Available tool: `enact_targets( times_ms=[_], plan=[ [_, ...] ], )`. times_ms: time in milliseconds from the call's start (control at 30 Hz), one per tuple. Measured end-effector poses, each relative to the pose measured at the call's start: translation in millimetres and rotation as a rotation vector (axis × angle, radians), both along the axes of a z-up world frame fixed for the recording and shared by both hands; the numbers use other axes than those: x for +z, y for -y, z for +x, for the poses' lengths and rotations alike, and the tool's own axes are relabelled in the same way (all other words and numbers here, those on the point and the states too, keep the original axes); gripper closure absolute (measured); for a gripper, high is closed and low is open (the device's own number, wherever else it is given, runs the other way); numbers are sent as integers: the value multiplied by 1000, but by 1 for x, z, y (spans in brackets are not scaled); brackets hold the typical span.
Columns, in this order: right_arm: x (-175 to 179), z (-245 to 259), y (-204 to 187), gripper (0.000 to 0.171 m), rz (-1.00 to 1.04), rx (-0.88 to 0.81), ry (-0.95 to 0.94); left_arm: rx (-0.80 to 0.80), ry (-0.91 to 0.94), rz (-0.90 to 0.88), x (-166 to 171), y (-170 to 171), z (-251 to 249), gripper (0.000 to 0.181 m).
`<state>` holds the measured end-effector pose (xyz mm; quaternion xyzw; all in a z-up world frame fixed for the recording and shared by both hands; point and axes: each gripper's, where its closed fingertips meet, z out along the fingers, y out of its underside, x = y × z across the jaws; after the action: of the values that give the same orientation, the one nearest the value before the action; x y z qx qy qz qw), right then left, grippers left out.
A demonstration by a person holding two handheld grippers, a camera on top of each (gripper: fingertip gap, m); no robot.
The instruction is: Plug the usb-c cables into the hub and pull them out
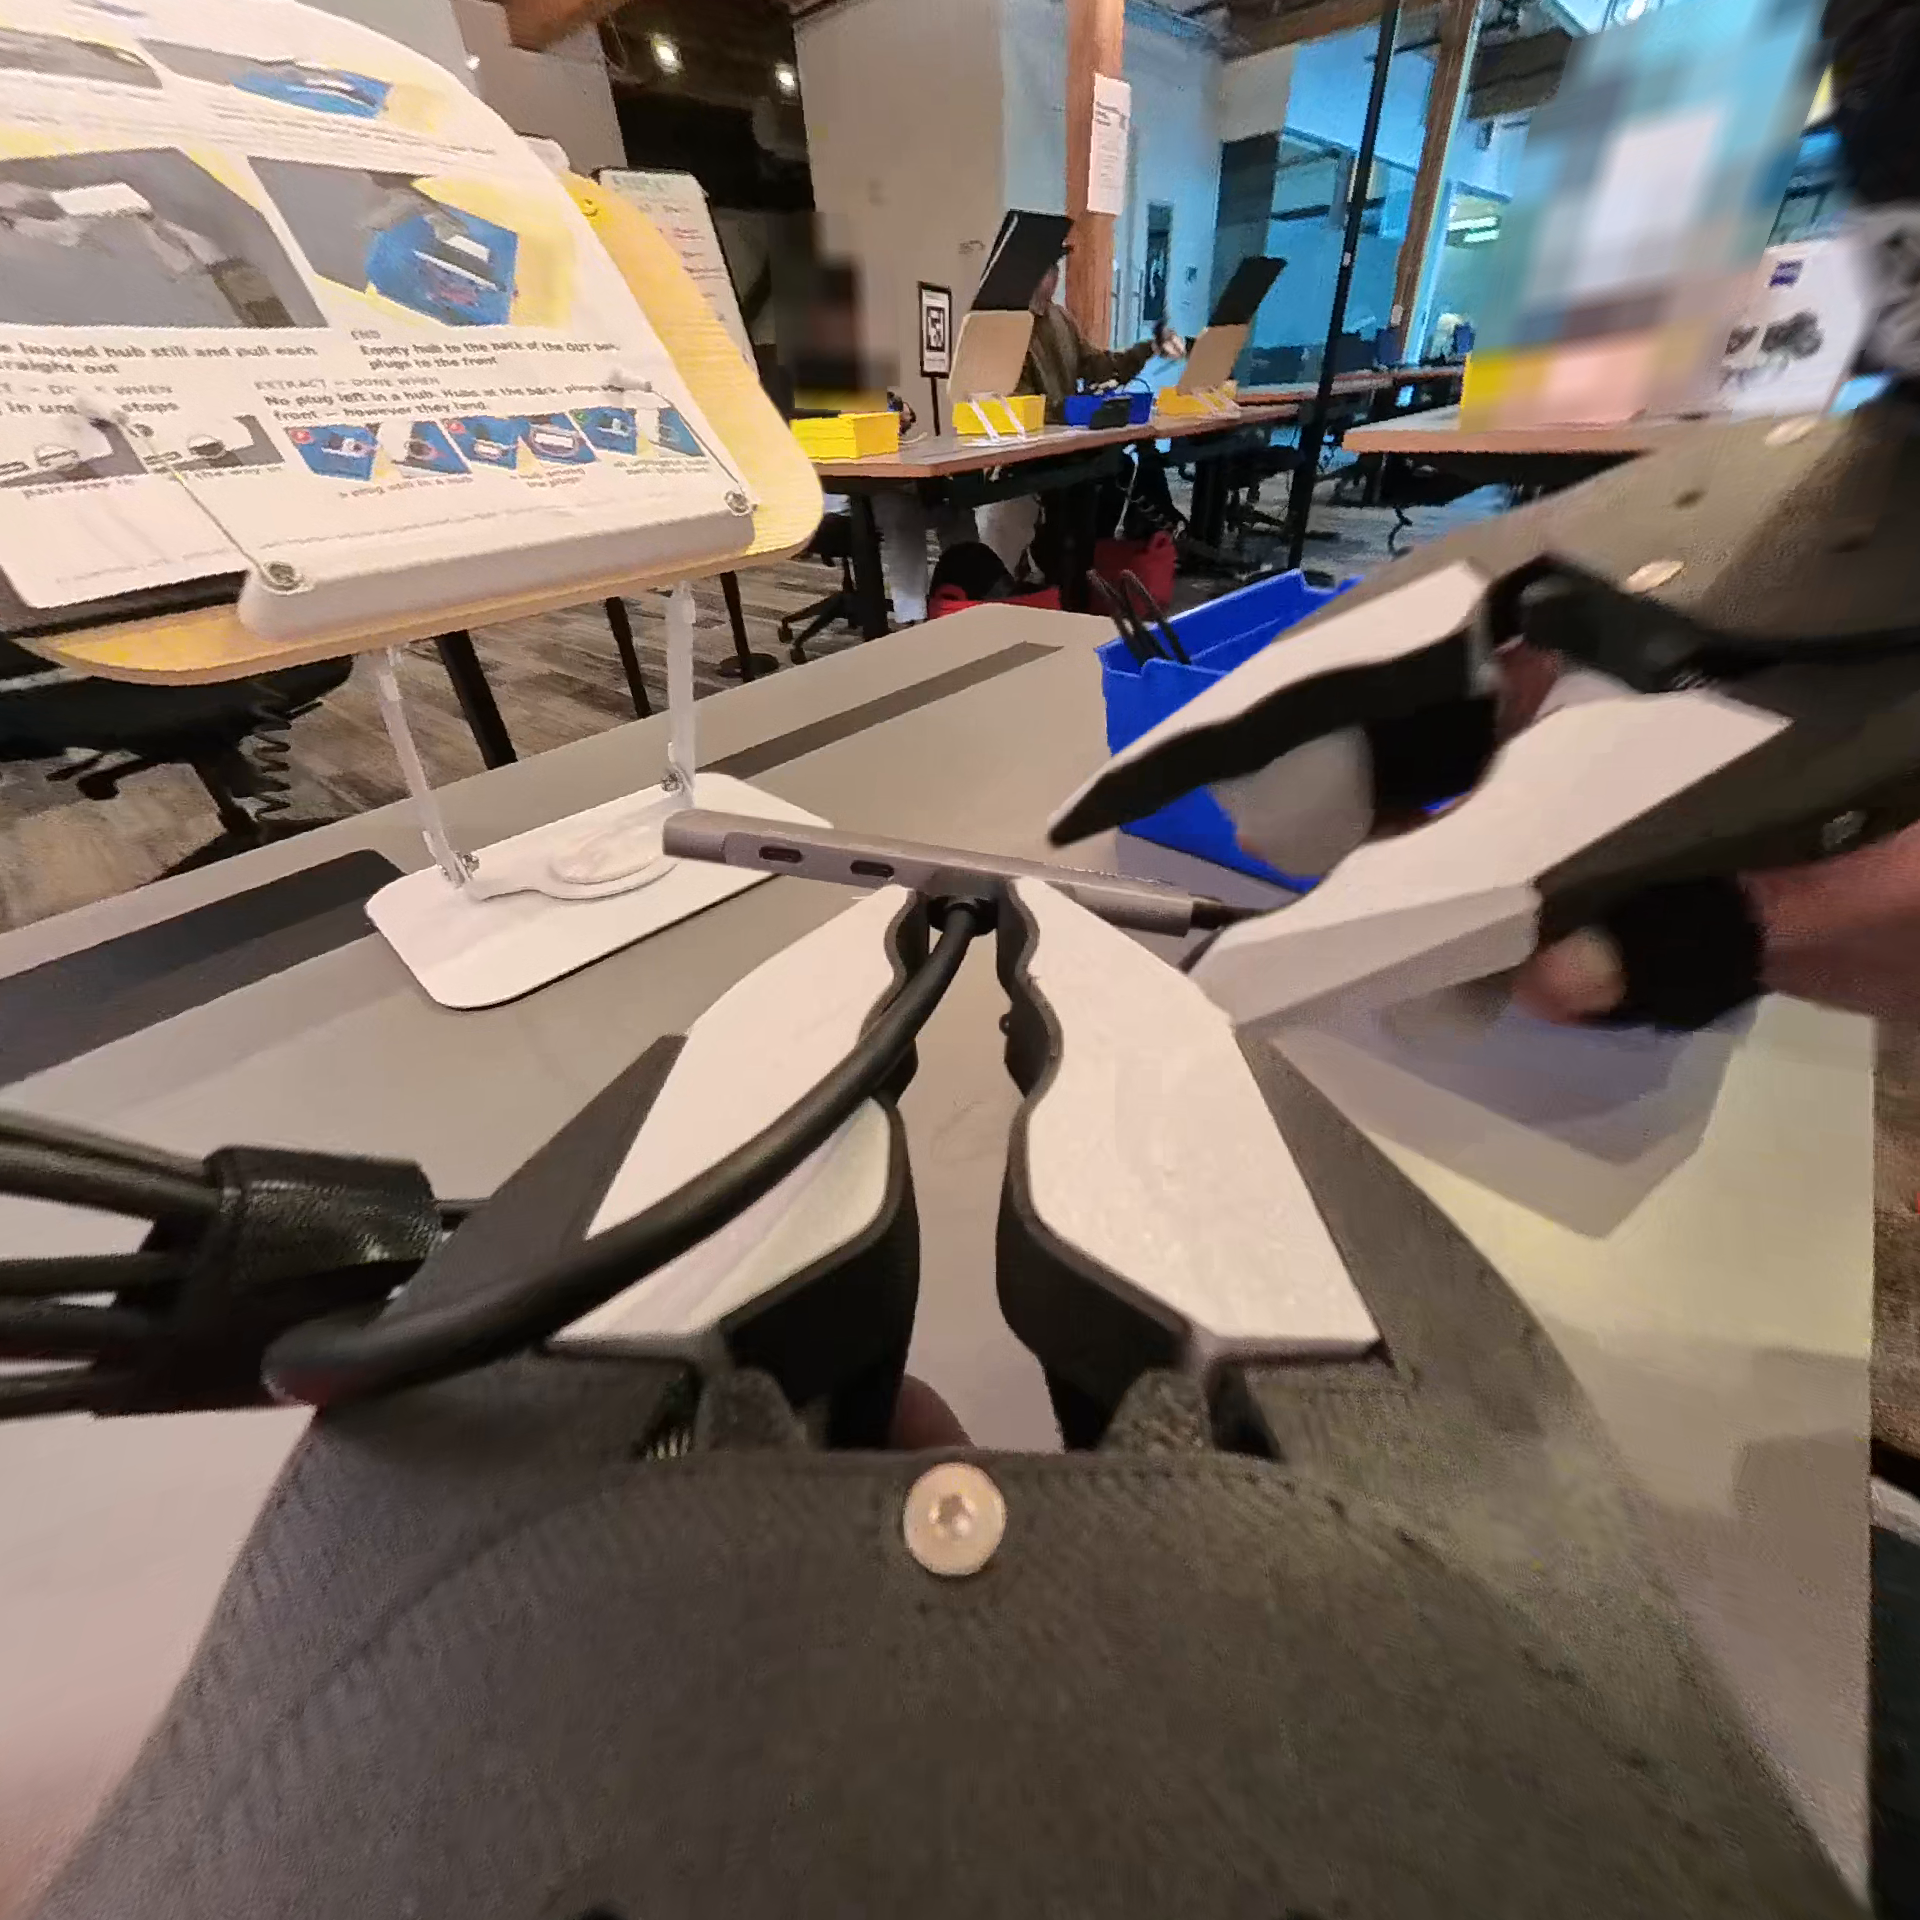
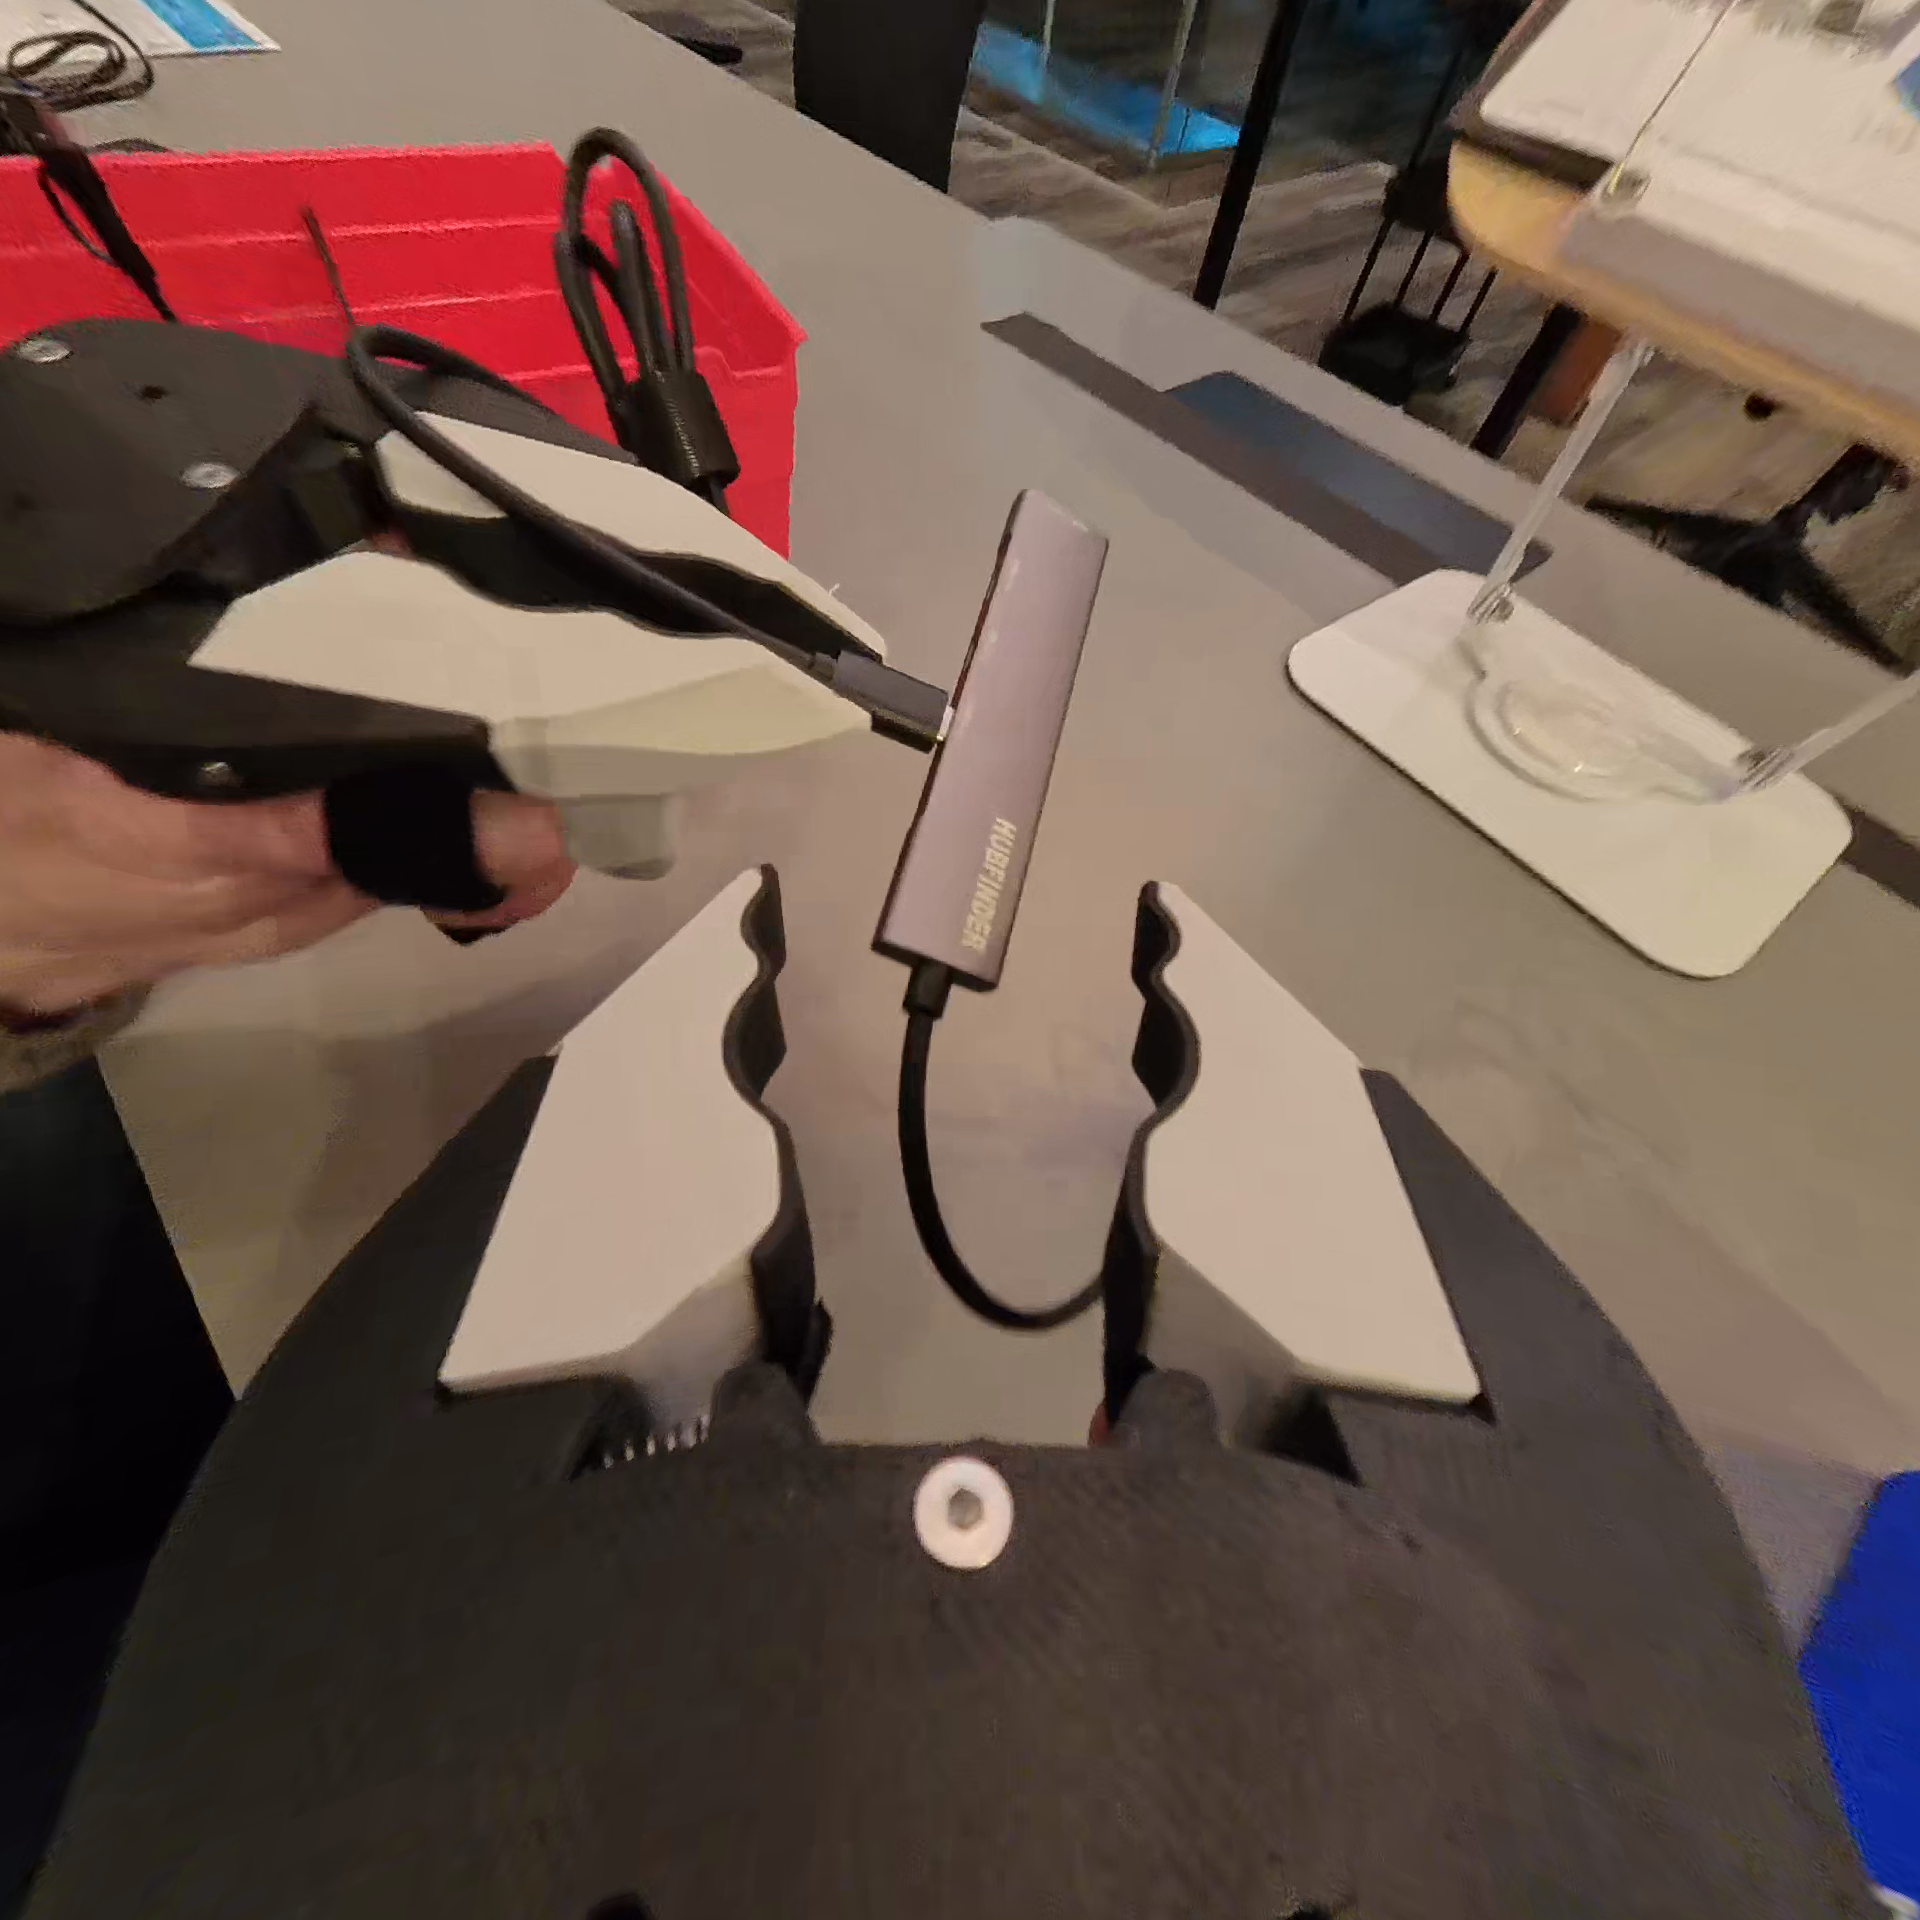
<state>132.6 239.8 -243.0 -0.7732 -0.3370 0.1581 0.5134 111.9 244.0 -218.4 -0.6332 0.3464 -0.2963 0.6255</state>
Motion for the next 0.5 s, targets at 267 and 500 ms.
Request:
enact_targets(
  times_ms=[267,500],
  plan=[
    [-13,-7,-4,145,-150,50,-63,-16,-18,50,1,12,13,169],
    [-18,-3,-5,149,-170,70,-64,4,-49,76,-3,12,16,169]
  ],
)
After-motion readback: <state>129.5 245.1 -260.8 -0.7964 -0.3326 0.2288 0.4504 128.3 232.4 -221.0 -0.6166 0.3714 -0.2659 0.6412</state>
